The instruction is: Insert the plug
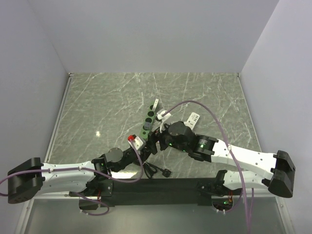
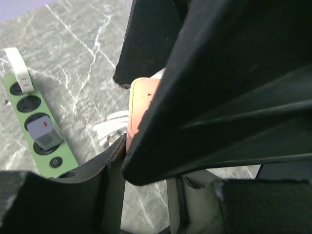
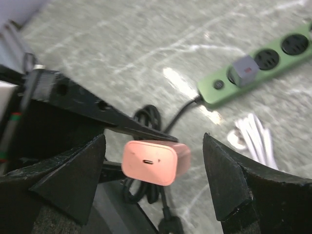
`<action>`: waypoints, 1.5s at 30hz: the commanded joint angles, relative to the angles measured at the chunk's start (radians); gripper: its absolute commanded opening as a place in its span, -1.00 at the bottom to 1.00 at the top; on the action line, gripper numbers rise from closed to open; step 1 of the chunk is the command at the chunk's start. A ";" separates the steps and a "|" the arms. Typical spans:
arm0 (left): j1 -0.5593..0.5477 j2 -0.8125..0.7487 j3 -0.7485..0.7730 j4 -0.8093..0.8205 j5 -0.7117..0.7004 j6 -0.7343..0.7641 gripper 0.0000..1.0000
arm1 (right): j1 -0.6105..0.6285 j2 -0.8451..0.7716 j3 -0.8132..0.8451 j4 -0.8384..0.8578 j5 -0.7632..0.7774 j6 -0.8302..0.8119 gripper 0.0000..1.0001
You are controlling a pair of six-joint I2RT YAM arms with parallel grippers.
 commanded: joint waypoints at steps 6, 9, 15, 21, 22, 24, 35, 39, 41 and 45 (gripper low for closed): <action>0.016 -0.012 0.044 -0.012 -0.028 -0.018 -0.99 | 0.044 -0.013 0.053 -0.094 0.146 -0.041 0.72; 0.017 -0.013 0.042 -0.010 -0.018 -0.018 -0.99 | 0.047 -0.014 0.050 -0.098 0.125 -0.054 0.70; 0.016 -0.019 0.033 0.004 0.005 -0.011 -0.99 | 0.044 0.019 0.051 -0.080 0.092 -0.084 0.56; 0.017 -0.013 0.033 0.010 0.011 -0.008 -0.99 | 0.045 0.056 0.062 -0.069 0.058 -0.107 0.19; 0.017 -0.013 0.031 0.013 0.012 -0.008 -0.99 | 0.045 0.061 0.062 -0.068 0.057 -0.110 0.06; 0.019 -0.012 0.027 0.025 0.012 -0.008 -0.99 | 0.045 0.069 0.062 -0.063 0.058 -0.115 -0.19; 0.040 -0.025 0.010 0.037 -0.035 -0.042 0.68 | -0.061 0.090 0.107 -0.040 0.085 -0.143 -0.95; 0.063 -0.019 -0.002 0.048 -0.034 -0.051 0.88 | -0.172 0.066 0.090 0.023 -0.026 -0.173 -0.97; 0.079 -0.015 -0.006 0.059 -0.028 -0.057 0.89 | -0.195 0.072 0.088 0.051 -0.064 -0.202 -0.97; 0.111 0.030 -0.007 0.073 -0.054 -0.057 0.90 | -0.246 0.104 0.103 0.072 -0.099 -0.227 -0.99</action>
